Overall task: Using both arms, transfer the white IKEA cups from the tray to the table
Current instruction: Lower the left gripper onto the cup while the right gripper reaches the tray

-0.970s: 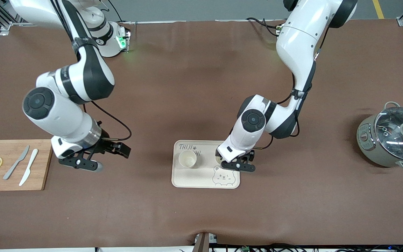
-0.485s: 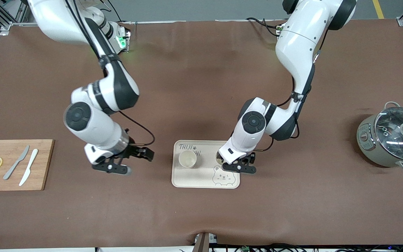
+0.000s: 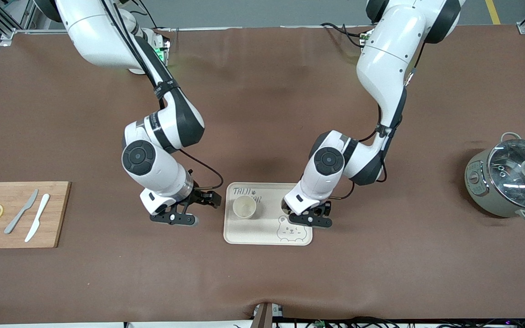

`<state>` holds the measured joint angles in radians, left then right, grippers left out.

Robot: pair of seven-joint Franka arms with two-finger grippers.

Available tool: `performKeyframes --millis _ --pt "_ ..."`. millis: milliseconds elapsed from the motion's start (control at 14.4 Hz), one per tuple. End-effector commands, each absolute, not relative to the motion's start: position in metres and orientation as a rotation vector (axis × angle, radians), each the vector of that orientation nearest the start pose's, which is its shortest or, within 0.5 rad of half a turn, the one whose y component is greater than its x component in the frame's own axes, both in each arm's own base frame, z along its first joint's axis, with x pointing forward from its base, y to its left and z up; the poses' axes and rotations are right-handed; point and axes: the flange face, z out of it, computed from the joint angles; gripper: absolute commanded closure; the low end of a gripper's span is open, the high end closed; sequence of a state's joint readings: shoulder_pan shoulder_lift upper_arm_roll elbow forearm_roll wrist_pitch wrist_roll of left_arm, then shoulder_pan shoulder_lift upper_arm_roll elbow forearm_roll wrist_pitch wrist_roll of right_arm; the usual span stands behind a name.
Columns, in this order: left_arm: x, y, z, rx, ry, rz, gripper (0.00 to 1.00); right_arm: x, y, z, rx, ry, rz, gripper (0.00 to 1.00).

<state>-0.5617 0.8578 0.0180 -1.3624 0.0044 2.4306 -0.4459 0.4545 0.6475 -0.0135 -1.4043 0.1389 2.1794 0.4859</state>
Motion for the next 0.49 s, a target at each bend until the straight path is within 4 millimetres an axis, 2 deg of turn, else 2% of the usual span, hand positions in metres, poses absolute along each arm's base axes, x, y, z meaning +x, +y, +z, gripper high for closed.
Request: performKeyframes --millis 0,416 --pt "0.644 -0.4 0.227 -3.195 -0.042 -0.329 1.0 0.663 0.345 0.326 -2.953 0.212 -0.127 0.0" --pt "0.643 -0.403 0.227 -3.171 -0.002 -0.35 1.0 0.655 0.367 0.297 -2.954 0.221 -0.128 0.0"
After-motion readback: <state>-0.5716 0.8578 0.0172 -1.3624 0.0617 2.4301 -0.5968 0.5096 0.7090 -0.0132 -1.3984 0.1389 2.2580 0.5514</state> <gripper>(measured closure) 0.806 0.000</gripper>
